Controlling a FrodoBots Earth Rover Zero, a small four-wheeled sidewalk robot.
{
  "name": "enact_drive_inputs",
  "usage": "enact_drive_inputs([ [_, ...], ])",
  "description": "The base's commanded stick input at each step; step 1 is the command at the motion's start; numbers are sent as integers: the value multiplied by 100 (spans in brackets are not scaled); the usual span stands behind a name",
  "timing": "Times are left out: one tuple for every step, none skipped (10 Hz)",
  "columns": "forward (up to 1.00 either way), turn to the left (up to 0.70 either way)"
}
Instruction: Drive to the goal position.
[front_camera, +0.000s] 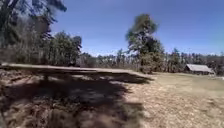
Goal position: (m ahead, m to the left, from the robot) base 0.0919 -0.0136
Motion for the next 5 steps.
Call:
enact_drive_inputs([
  [70,0],
  [70,0],
  [70,0],
  [70,0],
  [70,0],
])
